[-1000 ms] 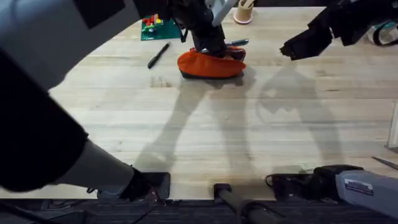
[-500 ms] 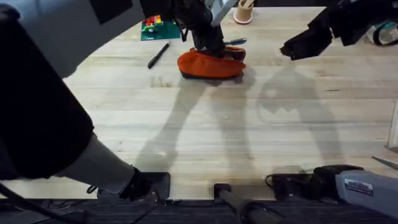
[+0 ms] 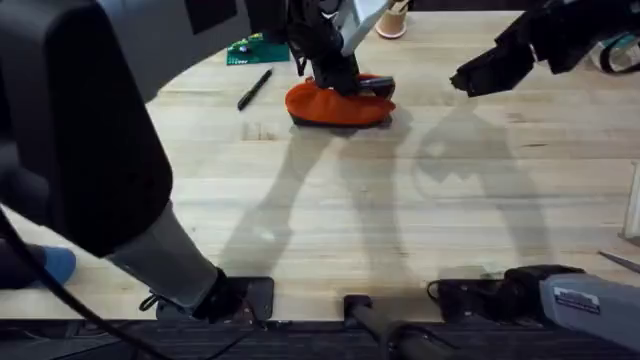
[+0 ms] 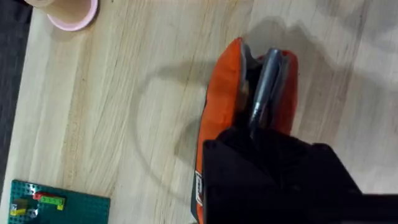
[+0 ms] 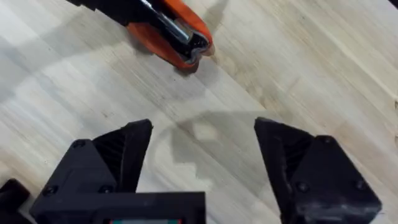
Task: Unzip the bag, pick up the pens from the table one at a time and place them inside, then zip the bag closed.
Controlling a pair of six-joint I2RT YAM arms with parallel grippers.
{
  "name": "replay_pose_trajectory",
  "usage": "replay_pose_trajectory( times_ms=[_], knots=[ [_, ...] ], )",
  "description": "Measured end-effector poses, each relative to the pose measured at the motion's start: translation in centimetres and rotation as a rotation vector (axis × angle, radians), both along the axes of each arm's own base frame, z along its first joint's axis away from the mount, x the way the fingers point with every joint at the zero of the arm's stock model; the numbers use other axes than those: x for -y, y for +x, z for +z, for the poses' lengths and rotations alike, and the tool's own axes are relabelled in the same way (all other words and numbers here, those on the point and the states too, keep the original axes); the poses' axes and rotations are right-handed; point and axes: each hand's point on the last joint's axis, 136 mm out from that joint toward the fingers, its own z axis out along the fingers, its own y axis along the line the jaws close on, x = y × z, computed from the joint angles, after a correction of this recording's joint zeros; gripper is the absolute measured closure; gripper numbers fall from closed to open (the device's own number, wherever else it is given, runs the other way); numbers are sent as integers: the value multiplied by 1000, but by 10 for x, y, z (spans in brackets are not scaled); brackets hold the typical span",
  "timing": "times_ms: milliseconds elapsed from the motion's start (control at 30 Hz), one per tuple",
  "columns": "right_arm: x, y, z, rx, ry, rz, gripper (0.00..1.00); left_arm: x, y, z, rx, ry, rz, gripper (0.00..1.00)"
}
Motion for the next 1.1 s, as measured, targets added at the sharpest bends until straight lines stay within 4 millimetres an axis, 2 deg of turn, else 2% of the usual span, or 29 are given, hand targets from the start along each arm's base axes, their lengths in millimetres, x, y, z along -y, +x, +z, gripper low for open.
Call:
replay_pose_trajectory(
  times_ms=[467, 533, 700, 767, 1100],
  knots=[
    [0, 0, 0, 0, 0, 0, 5, 0, 0, -1, -3, 1, 1, 958],
    [0, 0, 0, 0, 0, 0, 5, 0, 0, -1, -3, 0, 0, 833],
    [0, 0, 0, 0, 0, 0, 5, 2, -1, -1, -6, -8, -5, 78],
    [0, 0, 0, 0, 0, 0, 5, 2, -1, 0, -8, -11, -5, 14],
    [0, 0, 0, 0, 0, 0, 5, 2, -1, 1, -8, -13, -3, 8]
  ],
)
